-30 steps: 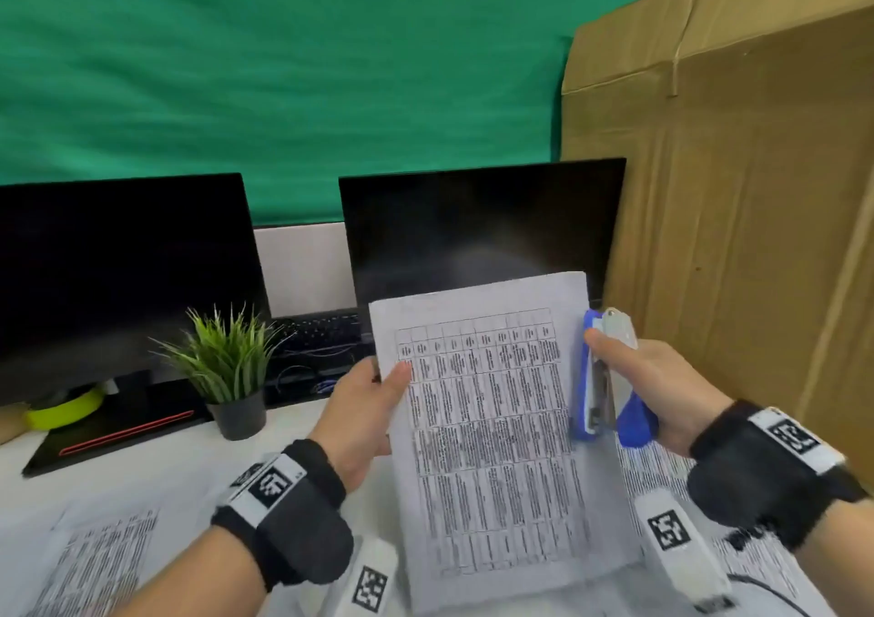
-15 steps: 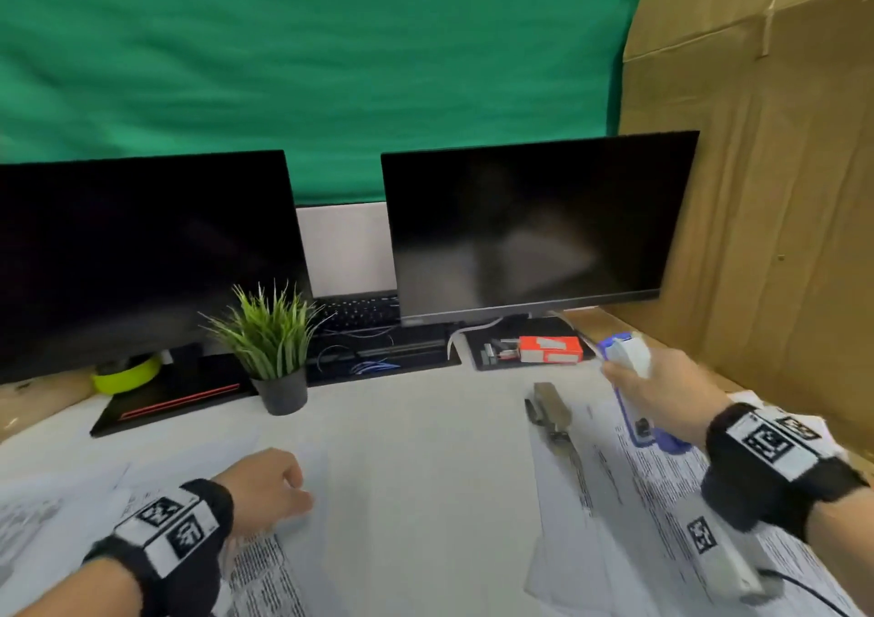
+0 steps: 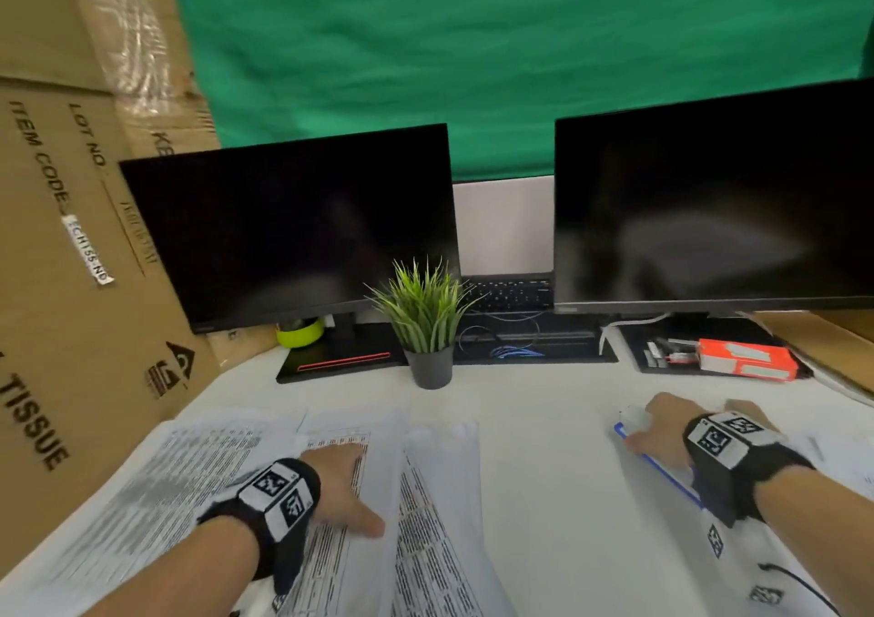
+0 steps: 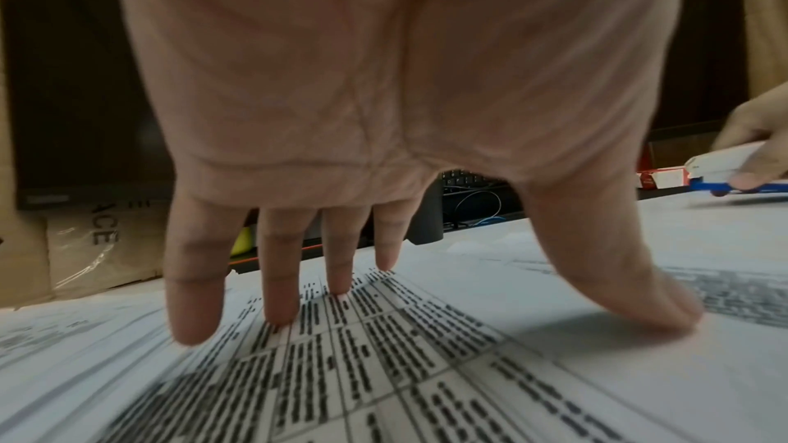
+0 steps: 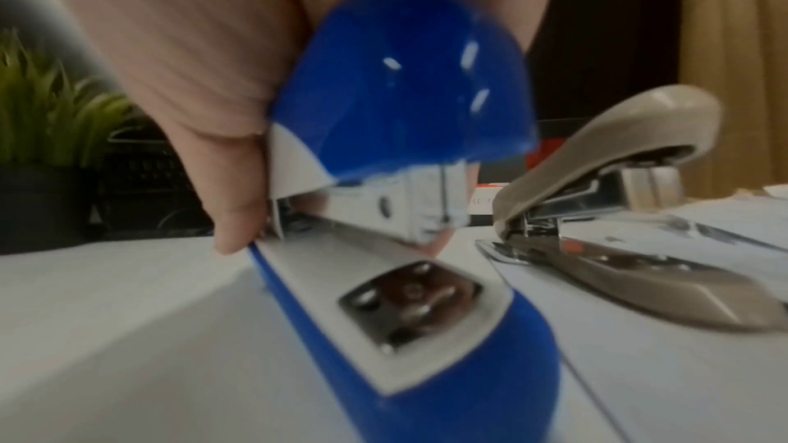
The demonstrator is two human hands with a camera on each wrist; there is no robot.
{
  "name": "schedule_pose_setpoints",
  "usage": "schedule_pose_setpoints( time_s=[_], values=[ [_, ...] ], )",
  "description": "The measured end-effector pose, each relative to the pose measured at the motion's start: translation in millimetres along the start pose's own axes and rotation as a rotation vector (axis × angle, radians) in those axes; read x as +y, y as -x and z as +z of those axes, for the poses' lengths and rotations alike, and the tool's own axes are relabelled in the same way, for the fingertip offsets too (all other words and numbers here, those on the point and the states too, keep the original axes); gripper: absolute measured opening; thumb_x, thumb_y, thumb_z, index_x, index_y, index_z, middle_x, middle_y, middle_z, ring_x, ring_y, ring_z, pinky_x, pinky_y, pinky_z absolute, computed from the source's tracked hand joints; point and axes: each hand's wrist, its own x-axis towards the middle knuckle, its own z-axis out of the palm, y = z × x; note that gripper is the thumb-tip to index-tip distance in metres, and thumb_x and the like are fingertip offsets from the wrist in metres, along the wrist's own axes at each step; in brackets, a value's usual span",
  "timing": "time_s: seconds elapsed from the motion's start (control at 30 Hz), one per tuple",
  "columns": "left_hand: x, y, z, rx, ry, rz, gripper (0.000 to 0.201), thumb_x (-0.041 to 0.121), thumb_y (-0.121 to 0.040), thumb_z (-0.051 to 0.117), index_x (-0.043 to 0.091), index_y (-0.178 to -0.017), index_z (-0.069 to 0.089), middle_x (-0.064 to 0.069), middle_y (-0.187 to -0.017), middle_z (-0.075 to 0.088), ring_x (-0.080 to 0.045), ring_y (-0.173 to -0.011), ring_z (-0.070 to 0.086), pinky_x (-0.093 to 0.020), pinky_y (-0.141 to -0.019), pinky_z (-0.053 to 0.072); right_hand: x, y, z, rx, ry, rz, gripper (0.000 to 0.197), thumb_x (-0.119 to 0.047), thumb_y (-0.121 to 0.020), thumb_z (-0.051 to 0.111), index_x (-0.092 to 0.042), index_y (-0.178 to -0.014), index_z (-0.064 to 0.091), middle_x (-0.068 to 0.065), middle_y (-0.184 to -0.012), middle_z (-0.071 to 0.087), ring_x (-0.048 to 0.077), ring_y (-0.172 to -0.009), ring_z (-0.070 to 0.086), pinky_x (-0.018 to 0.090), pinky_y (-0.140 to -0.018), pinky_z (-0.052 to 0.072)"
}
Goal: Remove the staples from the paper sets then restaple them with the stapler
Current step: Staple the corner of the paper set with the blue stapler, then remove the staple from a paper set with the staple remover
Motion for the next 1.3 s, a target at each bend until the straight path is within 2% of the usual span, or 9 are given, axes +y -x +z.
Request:
schedule_pose_setpoints(
  time_s=[0.2,0.43,0.63,0.77,0.87,0.97,1.03,1.13,1.3],
  values=[
    [9.6,-11.9,12.6,0.061,-0.05,-0.067,0.119,0.08,-0.054,0.067,0.02,-0.148,0.025,0.0,-0.147,0.04,-0.022,-0.131,0.043,-0.037,-0.106,0.04,-4.1,-34.7,-1.2,0.113,0.049,-0.027,0.041,-0.055,-0.084,0.056,-0.016,-0.096,0.064,-0.002,-0.089,0.065,0.015,-0.083,0.061,0.028,-0.078,0.049],
    [26.2,-12.1,19.8,0.083,-0.069,-0.042,0.035,0.037,-0.082,0.062,0.014,-0.108,0.057,0.004,-0.095,0.059,-0.014,-0.096,0.063,-0.024,-0.081,0.055,49.7,-47.3,-25.3,0.323,0.188,0.225,0.033,-0.051,-0.073,0.062,-0.022,-0.089,0.06,0.002,-0.093,0.061,0.022,-0.089,0.058,0.039,-0.084,0.051],
    [41.0,-9.5,24.6,0.155,-0.121,-0.033,0.024,0.02,-0.088,0.056,0.013,-0.11,0.057,0.002,-0.1,0.057,-0.016,-0.098,0.061,-0.023,-0.084,0.053,84.5,-41.7,-8.9,0.133,0.328,0.115,0.027,-0.035,-0.087,0.061,-0.02,-0.109,0.058,-0.003,-0.098,0.06,0.014,-0.09,0.061,0.024,-0.082,0.048],
    [40.4,-3.4,2.7,0.253,0.092,-0.021,0.017,0.021,-0.088,0.055,0.013,-0.102,0.054,-0.002,-0.102,0.058,-0.018,-0.094,0.058,-0.026,-0.077,0.05,73.8,-23.8,-33.2,0.302,-0.027,0.133,0.022,-0.023,-0.092,0.056,-0.015,-0.112,0.053,0.004,-0.089,0.056,0.018,-0.081,0.059,0.026,-0.068,0.046],
    [45.0,12.6,-22.5,0.375,0.227,0.018,0.015,0.025,-0.088,0.056,0.014,-0.08,0.053,-0.001,-0.08,0.056,-0.017,-0.075,0.056,-0.026,-0.06,0.042,65.3,9.7,-53.4,0.445,-0.489,0.0,0.033,-0.045,-0.094,0.044,-0.017,-0.108,0.056,0.012,-0.087,0.067,0.028,-0.082,0.064,0.034,-0.075,0.048],
    [62.9,35.2,-40.3,0.389,0.409,0.11,0.024,0.023,-0.091,0.056,0.009,-0.073,0.053,-0.005,-0.069,0.05,-0.021,-0.063,0.054,-0.033,-0.06,0.051,39.5,57.7,-60.7,0.15,-0.481,-0.255,0.025,-0.052,-0.091,0.05,-0.032,-0.101,0.06,0.002,-0.078,0.073,0.018,-0.068,0.069,0.03,-0.069,0.051],
    [78.8,50.5,-42.7,0.336,0.527,0.154,0.018,0.021,-0.093,0.055,0.004,-0.087,0.058,-0.009,-0.075,0.056,-0.026,-0.071,0.062,-0.04,-0.069,0.061,20.2,68.8,-48.0,0.012,-0.279,-0.312,0.027,-0.051,-0.091,0.051,-0.037,-0.114,0.057,-0.004,-0.104,0.071,0.009,-0.086,0.066,0.026,-0.08,0.047],
    [104.7,67.1,-31.3,0.24,0.591,0.217,0.021,0.019,-0.093,0.053,0.003,-0.106,0.057,-0.005,-0.072,0.05,-0.02,-0.069,0.056,-0.036,-0.063,0.06,2.7,51.2,-13.2,-0.02,-0.089,-0.25,0.045,-0.042,-0.094,0.05,-0.028,-0.137,0.047,-0.003,-0.14,0.048,0.017,-0.121,0.05,0.029,-0.101,0.038],
    [144.4,73.8,-1.7,0.058,0.639,0.319,0.02,0.017,-0.096,0.05,0.01,-0.077,0.047,-0.004,-0.068,0.045,-0.018,-0.061,0.051,-0.036,-0.063,0.06,5.1,26.4,1.3,0.066,-0.05,-0.11,0.03,-0.043,-0.095,0.045,-0.023,-0.114,0.056,-0.001,-0.121,0.061,0.022,-0.109,0.059,0.029,-0.093,0.045]
  ],
)
